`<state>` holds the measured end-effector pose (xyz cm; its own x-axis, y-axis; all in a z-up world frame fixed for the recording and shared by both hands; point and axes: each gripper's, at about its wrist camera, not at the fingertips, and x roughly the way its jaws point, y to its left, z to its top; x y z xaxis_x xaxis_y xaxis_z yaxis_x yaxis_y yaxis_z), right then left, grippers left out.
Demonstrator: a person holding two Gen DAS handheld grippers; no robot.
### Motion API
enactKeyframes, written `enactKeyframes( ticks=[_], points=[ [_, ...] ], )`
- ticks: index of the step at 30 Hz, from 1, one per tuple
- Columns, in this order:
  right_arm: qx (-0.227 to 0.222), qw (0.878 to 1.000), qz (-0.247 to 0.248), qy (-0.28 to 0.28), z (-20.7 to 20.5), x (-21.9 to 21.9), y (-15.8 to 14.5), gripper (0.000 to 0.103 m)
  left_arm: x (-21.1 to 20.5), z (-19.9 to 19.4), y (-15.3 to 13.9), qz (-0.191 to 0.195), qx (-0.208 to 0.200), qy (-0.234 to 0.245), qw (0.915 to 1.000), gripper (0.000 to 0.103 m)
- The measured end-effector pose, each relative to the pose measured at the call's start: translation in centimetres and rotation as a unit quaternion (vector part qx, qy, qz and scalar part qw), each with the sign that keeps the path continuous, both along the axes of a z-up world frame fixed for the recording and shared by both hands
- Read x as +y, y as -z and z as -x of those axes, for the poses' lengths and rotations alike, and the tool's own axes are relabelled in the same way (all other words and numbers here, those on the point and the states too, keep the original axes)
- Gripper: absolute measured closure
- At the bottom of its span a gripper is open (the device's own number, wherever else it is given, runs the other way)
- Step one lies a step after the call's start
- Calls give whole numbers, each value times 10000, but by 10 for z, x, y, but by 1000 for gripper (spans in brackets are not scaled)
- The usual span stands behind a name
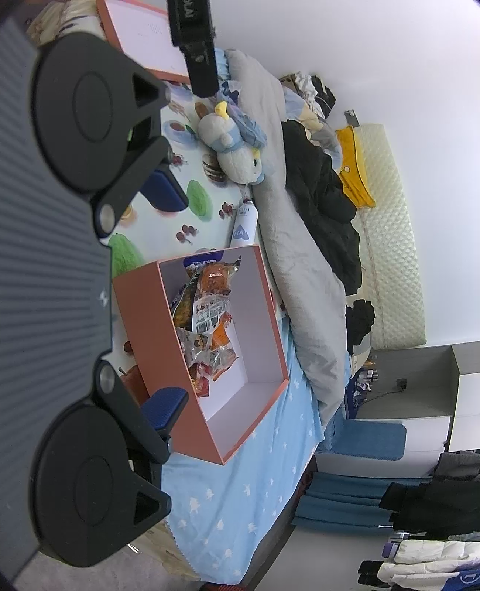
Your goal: Organize snacks
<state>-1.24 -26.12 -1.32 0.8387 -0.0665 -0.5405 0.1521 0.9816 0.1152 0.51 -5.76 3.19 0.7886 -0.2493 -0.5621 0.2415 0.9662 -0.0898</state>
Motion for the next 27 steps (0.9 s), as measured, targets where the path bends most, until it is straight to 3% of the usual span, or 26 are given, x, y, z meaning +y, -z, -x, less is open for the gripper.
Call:
enactKeyframes(
  ticks=[27],
  points=[
    [-22,10000,-62,19,0,1,4,0,-4,-8,7,-58,115,124,9998,0]
  ],
)
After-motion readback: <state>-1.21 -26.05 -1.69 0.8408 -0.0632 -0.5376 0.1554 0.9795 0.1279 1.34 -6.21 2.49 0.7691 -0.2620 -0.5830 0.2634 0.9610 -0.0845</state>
